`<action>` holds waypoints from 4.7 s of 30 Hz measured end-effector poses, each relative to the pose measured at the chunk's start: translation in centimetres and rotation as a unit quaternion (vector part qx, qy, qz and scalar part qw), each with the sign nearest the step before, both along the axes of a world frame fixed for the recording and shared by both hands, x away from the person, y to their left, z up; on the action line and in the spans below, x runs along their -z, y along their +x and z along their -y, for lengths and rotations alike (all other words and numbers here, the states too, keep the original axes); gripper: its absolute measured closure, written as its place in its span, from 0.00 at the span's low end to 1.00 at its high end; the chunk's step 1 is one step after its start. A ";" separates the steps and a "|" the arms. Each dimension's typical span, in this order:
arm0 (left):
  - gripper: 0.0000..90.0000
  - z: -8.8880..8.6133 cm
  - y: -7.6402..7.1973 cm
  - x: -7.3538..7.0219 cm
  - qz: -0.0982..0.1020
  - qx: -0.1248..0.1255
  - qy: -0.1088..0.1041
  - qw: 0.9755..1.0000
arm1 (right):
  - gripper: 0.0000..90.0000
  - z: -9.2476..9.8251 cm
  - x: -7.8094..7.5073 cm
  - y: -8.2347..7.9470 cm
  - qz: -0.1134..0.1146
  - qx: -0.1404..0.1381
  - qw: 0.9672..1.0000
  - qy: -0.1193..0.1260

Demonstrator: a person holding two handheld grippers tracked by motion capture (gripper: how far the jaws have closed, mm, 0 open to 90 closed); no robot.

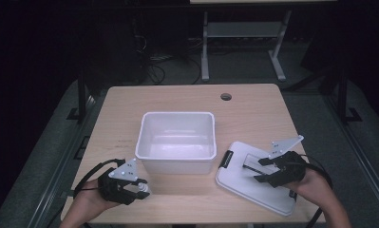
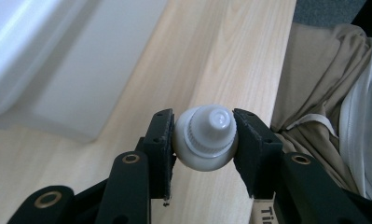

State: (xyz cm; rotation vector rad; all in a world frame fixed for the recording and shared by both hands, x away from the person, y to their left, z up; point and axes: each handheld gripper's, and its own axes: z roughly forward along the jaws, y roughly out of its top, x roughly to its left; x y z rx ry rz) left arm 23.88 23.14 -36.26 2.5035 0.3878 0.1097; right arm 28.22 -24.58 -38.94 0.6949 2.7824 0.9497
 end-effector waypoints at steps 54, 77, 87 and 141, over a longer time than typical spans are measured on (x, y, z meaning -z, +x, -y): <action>0.66 0.2 7.1 -9.9 0.040 -0.037 0.007 0.998 | 0.43 1.2 -1.2 -0.6 0.000 0.009 1.000 0.004; 0.66 0.6 8.9 -7.8 0.030 -0.046 0.014 0.998 | 0.43 1.1 -1.0 -0.4 -0.004 0.002 1.000 -0.002; 0.66 0.5 9.3 -6.8 0.024 -0.052 0.012 0.998 | 0.43 0.8 -1.0 -0.4 -0.006 0.000 1.000 -0.006; 0.66 1.0 10.5 -1.9 -0.003 -0.066 0.016 0.998 | 0.42 0.4 0.0 -0.2 -0.020 -0.007 1.000 -0.009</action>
